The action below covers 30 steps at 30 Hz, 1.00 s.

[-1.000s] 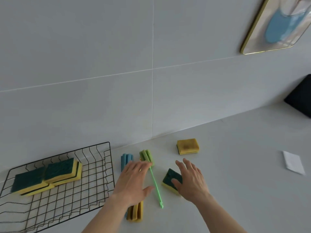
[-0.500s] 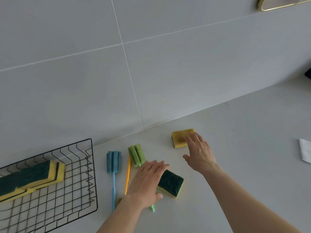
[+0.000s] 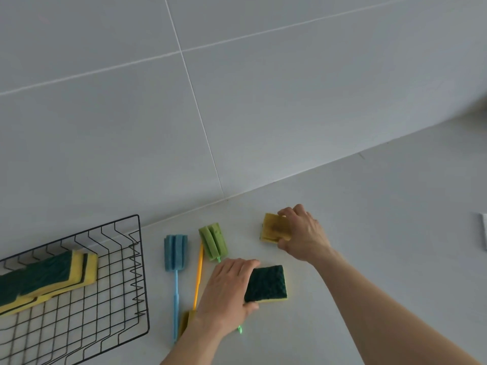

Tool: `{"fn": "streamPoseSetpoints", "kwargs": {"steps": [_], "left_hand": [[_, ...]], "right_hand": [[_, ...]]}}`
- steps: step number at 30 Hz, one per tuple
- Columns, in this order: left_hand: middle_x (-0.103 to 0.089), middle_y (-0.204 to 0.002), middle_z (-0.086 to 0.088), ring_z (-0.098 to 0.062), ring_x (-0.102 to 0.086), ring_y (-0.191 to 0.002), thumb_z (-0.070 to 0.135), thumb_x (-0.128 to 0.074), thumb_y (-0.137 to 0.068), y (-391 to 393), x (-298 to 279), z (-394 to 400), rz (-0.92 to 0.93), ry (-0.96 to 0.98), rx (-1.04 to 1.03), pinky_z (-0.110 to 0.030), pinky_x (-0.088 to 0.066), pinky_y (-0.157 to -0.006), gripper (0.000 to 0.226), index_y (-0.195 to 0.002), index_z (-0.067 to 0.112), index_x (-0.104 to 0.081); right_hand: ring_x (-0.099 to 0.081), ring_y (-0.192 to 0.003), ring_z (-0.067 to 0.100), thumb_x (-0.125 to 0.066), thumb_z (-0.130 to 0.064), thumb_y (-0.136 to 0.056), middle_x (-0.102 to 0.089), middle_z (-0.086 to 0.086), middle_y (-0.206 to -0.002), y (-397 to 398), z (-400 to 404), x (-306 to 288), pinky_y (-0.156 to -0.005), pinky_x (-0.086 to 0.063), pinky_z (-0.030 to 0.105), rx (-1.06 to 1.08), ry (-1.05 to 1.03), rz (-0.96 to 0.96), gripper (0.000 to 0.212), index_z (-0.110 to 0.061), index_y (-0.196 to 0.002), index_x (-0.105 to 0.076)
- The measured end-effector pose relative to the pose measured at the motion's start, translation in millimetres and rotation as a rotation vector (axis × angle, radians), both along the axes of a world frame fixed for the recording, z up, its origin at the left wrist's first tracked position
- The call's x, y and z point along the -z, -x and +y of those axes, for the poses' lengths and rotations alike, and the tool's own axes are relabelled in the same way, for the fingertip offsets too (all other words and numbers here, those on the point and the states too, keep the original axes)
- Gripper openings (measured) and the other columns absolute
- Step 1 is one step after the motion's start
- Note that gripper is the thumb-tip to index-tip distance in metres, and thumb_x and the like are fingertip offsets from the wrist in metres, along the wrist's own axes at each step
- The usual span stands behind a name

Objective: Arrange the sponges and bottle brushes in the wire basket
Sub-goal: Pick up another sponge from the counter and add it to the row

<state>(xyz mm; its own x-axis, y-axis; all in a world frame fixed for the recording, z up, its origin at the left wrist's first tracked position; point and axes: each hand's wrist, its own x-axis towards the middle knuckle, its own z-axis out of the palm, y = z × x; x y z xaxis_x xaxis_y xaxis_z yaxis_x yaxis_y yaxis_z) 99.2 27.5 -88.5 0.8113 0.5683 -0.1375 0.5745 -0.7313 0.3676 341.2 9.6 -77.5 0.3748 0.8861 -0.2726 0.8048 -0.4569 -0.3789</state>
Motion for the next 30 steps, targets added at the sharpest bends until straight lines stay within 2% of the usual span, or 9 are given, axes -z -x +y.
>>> {"fn": "streamPoseSetpoints", "kwargs": {"steps": [4, 7, 10, 15, 17, 20, 23, 25, 30], "left_hand": [[-0.04, -0.142, 0.013, -0.011, -0.035, -0.131, 0.064, -0.072, -0.075, 4, -7, -1, -0.074, 0.038, -0.066, -0.027, -0.019, -0.112, 0.09, -0.144, 0.042, -0.018], [-0.031, -0.148, 0.015, -0.01, -0.033, -0.133, 0.063, -0.071, -0.076, 8, -19, 6, -0.167, 0.021, -0.169, -0.029, -0.026, -0.109, 0.093, -0.147, 0.043, -0.015], [-0.022, -0.156, 0.01, -0.013, -0.027, -0.139, 0.056, -0.079, -0.072, 8, -31, 16, -0.205, -0.008, -0.215, -0.036, -0.029, -0.111, 0.105, -0.151, 0.042, -0.01], [-0.026, -0.15, 0.012, -0.015, -0.036, -0.132, 0.045, -0.088, -0.067, 5, -44, 11, -0.153, -0.058, -0.089, -0.039, -0.039, -0.109, 0.1, -0.143, 0.041, -0.023], [-0.041, -0.135, 0.015, -0.013, -0.046, -0.118, 0.045, -0.088, -0.066, 4, -44, 3, -0.165, -0.063, -0.088, -0.035, -0.045, -0.101, 0.088, -0.135, 0.039, -0.032], [-0.051, -0.121, 0.017, -0.011, -0.047, -0.11, 0.054, -0.083, -0.067, 3, -38, -11, -0.186, -0.06, -0.113, -0.026, -0.037, -0.099, 0.079, -0.13, 0.038, -0.036], [-0.05, -0.126, 0.014, -0.01, -0.043, -0.117, 0.059, -0.081, -0.067, 3, -30, -20, -0.165, -0.05, -0.122, -0.024, -0.026, -0.103, 0.081, -0.131, 0.035, -0.038], [-0.047, -0.127, 0.015, -0.01, -0.041, -0.12, 0.061, -0.08, -0.067, -1, -27, -21, -0.158, -0.026, -0.139, -0.025, -0.026, -0.105, 0.08, -0.131, 0.035, -0.039], [-0.042, -0.134, 0.013, -0.012, -0.036, -0.124, 0.063, -0.077, -0.07, -11, -23, -15, -0.078, 0.008, -0.122, -0.028, -0.028, -0.106, 0.08, -0.134, 0.036, -0.038]], "right_hand": [[-0.054, -0.093, 0.017, -0.07, -0.043, -0.073, -0.055, -0.006, -0.111, 3, -3, -12, -0.077, -0.049, 0.035, 0.07, -0.057, 0.201, 0.046, -0.032, -0.113, -0.051], [-0.059, -0.09, 0.011, -0.068, -0.052, -0.076, -0.062, -0.012, -0.103, 6, -6, -24, -0.074, -0.051, 0.033, 0.125, -0.035, 0.442, 0.028, -0.037, -0.1, -0.063], [-0.063, -0.085, 0.01, -0.061, -0.064, -0.076, -0.068, -0.009, -0.094, 14, -8, -39, -0.069, -0.05, 0.03, 0.1, 0.023, 0.564, 0.031, -0.038, -0.089, -0.071], [-0.073, -0.073, 0.022, -0.052, -0.069, -0.082, -0.074, -0.002, -0.079, 29, -19, -52, -0.082, -0.057, 0.044, 0.085, 0.13, 0.717, 0.045, -0.029, -0.081, -0.073], [-0.073, -0.073, 0.025, -0.05, -0.07, -0.084, -0.073, -0.002, -0.076, 33, -25, -52, -0.081, -0.057, 0.042, 0.1, 0.15, 0.716, 0.048, -0.026, -0.077, -0.071], [-0.069, -0.078, 0.016, -0.052, -0.075, -0.08, -0.07, -0.009, -0.082, 37, -37, -51, -0.073, -0.056, 0.034, 0.109, 0.058, 0.601, 0.047, -0.031, -0.083, -0.069], [-0.061, -0.092, 0.002, -0.065, -0.082, -0.066, -0.063, -0.018, -0.101, 36, -54, -51, -0.078, -0.052, 0.027, 0.066, -0.098, 0.449, 0.059, -0.042, -0.109, -0.063], [-0.054, -0.103, 0.001, -0.071, -0.081, -0.059, -0.056, -0.023, -0.112, 35, -65, -48, -0.083, -0.047, 0.025, -0.06, -0.078, 0.366, 0.074, -0.046, -0.123, -0.055], [-0.05, -0.104, 0.007, -0.086, -0.057, -0.059, -0.051, -0.022, -0.116, 36, -77, -33, -0.087, -0.043, 0.027, -0.253, -0.016, 0.192, 0.085, -0.044, -0.132, -0.044]]}}
